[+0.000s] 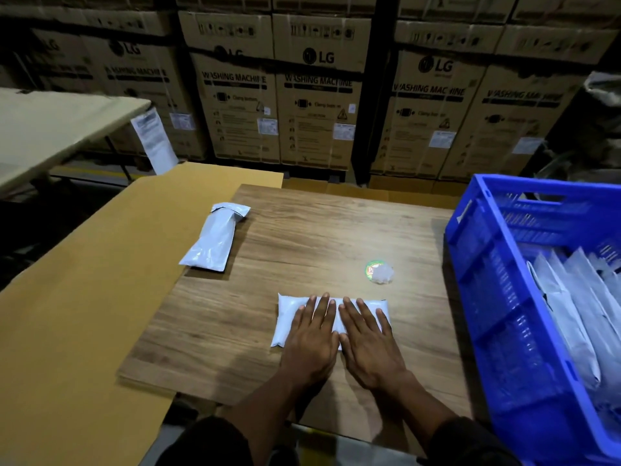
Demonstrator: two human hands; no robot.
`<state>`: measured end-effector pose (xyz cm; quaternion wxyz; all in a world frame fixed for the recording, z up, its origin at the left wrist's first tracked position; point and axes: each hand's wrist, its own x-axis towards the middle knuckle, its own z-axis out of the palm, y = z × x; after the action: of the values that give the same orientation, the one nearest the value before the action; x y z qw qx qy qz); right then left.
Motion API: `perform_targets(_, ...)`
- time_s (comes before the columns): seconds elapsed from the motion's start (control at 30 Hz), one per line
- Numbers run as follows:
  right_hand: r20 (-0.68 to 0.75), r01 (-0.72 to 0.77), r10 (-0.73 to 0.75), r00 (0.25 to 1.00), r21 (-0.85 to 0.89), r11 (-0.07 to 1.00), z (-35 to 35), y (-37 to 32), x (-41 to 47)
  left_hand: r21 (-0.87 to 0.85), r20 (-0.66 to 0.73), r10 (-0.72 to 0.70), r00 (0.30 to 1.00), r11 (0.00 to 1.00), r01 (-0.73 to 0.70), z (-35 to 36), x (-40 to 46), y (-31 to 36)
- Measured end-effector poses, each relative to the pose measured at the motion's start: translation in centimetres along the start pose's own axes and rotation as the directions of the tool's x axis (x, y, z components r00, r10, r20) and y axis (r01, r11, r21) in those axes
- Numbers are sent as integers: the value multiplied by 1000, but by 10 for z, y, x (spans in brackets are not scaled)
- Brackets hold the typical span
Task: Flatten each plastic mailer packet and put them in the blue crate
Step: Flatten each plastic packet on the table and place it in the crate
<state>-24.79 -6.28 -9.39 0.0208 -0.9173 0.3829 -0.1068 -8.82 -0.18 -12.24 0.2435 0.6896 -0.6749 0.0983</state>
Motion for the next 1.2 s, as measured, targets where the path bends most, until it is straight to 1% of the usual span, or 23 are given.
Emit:
perform_targets(0.17, 7, -5, 5, 1000, 7, 1000, 2, 0, 1, -38, 39, -93, 995, 995, 95, -2, 1, -2)
perform_targets(0.27, 24, -12, 12, 1000, -1, 1000, 3, 0, 2, -57, 88, -136, 987, 988, 142, -3, 1, -6)
perform_targets(0.4, 55, -24, 24, 998, -6, 1000, 1, 0, 3, -51, 125, -132, 983, 989, 140, -6, 0, -13)
perform_targets(0.53, 68, -22, 23, 997, -12, 1000, -3, -2, 2, -61, 85, -147, 985, 986, 153, -11, -5, -26)
perform_targets(0.63, 73, -17, 18, 997, -11, 1000, -4, -1, 1, -28, 71, -122, 990, 992, 124, -15, -7, -32)
perform_targets(0.7, 72, -12, 14, 997, -17, 1000, -5, -2, 1, 21, 105, -126, 986, 992, 125, -18, -9, -38)
perform_targets(0.9, 98, -34, 36, 995, -26, 999, -6, -4, 1, 154, 234, -237, 943, 967, 205, -24, -15, -63)
perform_targets(1.0, 128, -49, 54, 990, -45, 998, -9, -3, 1, 175, 203, -303, 931, 947, 270, -30, -11, -64)
perform_targets(1.07, 137, -30, 36, 990, -46, 998, -13, -5, 4, 105, 144, -304, 942, 951, 291, -32, 0, -52)
perform_targets(1.1, 146, -6, 12, 989, -45, 999, -15, -6, 8, 23, 95, -275, 957, 962, 274, -31, 6, -42)
perform_targets(1.13, 146, 28, -22, 989, -42, 999, -17, -7, 11, -91, 77, -234, 969, 966, 240, -31, 14, -28)
perform_targets(1.17, 147, 53, -49, 988, -23, 998, -20, -8, 16, -220, 90, -186, 978, 955, 201, -31, 21, -13)
perform_targets(1.2, 156, 76, -78, 985, 15, 997, -24, -9, 20, -329, 140, -151, 978, 925, 190, -30, 27, 0)
